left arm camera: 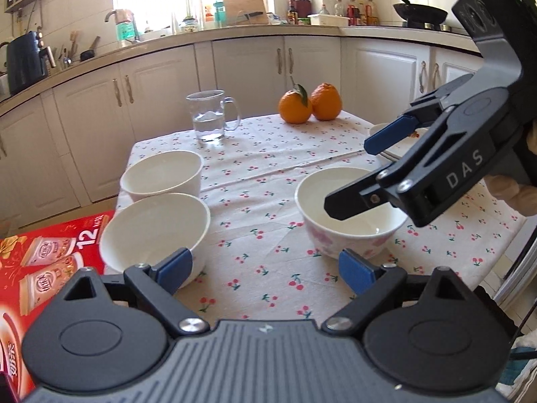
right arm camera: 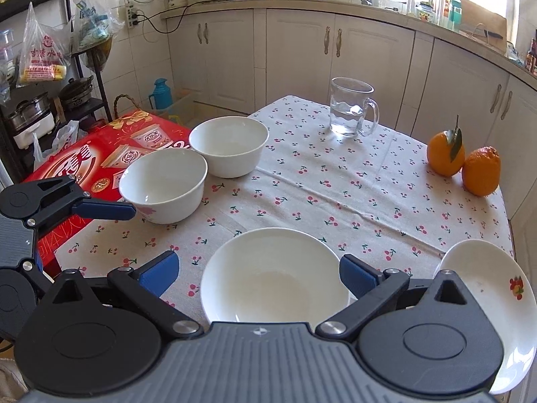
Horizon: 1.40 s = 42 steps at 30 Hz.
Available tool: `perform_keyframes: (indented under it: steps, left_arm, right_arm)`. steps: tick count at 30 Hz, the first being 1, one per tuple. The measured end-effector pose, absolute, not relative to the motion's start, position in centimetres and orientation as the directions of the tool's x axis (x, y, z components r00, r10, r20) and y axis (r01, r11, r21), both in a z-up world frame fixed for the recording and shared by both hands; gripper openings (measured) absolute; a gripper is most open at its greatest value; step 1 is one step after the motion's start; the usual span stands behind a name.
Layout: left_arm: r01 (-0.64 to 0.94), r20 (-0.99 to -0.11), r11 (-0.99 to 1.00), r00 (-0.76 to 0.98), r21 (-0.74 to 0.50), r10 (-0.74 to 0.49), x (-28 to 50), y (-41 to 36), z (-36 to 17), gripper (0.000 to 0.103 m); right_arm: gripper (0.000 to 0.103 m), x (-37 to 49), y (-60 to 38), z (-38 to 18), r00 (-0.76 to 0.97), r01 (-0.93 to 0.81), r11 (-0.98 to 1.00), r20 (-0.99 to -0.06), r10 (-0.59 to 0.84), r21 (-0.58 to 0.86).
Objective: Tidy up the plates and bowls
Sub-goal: 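Lower the bowl onto the table beside the plates and open the right gripper, then move the right tool to another white bowl and grip its rim, then lift the white bowl with the right tool and carry it over the placed bowl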
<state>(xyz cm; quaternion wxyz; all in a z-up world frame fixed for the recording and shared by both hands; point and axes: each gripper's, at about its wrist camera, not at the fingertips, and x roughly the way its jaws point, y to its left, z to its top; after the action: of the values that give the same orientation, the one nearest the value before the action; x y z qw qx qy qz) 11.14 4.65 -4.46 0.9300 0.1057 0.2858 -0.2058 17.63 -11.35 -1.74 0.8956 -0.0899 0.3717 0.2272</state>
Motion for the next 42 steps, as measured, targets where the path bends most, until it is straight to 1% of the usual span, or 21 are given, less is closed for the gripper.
perform_keyframes:
  steps: [7,10,14,23,28,31,33,36,38,40,42]
  left_arm:
    - [0.326,-0.587,0.943,0.778,0.071,-0.225,12.0,8.4,-5.1,0.094]
    - [0.299,-0.584,0.951,0.786,0.075,-0.201,12.5,9.6,-5.3,0.094]
    - [0.284,-0.588,0.957,0.785,0.063,-0.195,13.6,10.5,-5.6,0.094]
    - [0.282,-0.580,0.956,0.794,0.087,-0.181,15.8,10.8,-6.4,0.094]
    - [0.296,-0.579,0.951,0.791,0.083,-0.196,16.4,10.5,-6.6,0.094]
    - [0.302,-0.579,0.950,0.790,0.084,-0.200,16.6,10.3,-6.8,0.093]
    - [0.306,-0.581,0.948,0.789,0.087,-0.201,16.8,10.2,-6.9,0.093]
    - [0.308,-0.584,0.947,0.787,0.089,-0.201,17.1,10.1,-7.1,0.092]
    - [0.307,-0.584,0.948,0.786,0.088,-0.200,17.2,10.1,-7.1,0.091]
    - [0.307,-0.586,0.948,0.784,0.080,-0.205,17.4,10.2,-7.2,0.091]
    - [0.307,-0.586,0.949,0.784,0.077,-0.206,17.4,10.2,-7.2,0.089]
  right_arm:
    - [0.103,18.7,-7.9,-1.5,0.592,-0.537,0.844,-0.709,0.383,0.008]
    - [0.103,19.4,-6.4,-1.5,0.576,-0.561,0.828,-0.712,0.402,0.014]
    - [0.103,20.6,-4.8,-1.6,0.552,-0.589,0.807,-0.717,0.425,0.025]
    - [0.103,24.0,-2.3,-2.4,0.487,-0.626,0.776,-0.737,0.469,0.080]
    - [0.102,25.9,-1.2,-3.0,0.447,-0.643,0.757,-0.745,0.494,0.116]
    - [0.100,26.8,-0.6,-3.4,0.429,-0.656,0.745,-0.754,0.498,0.119]
    - [0.095,27.3,-0.3,-3.6,0.415,-0.663,0.738,-0.759,0.502,0.126]
    - [0.092,28.1,0.0,-4.1,0.392,-0.670,0.728,-0.764,0.513,0.146]
    - [0.087,28.7,0.3,-4.3,0.378,-0.673,0.723,-0.767,0.518,0.156]
    - [0.084,29.1,0.4,-4.6,0.363,-0.674,0.720,-0.772,0.521,0.169]
    - [0.079,29.5,0.5,-4.9,0.350,-0.672,0.718,-0.776,0.525,0.183]
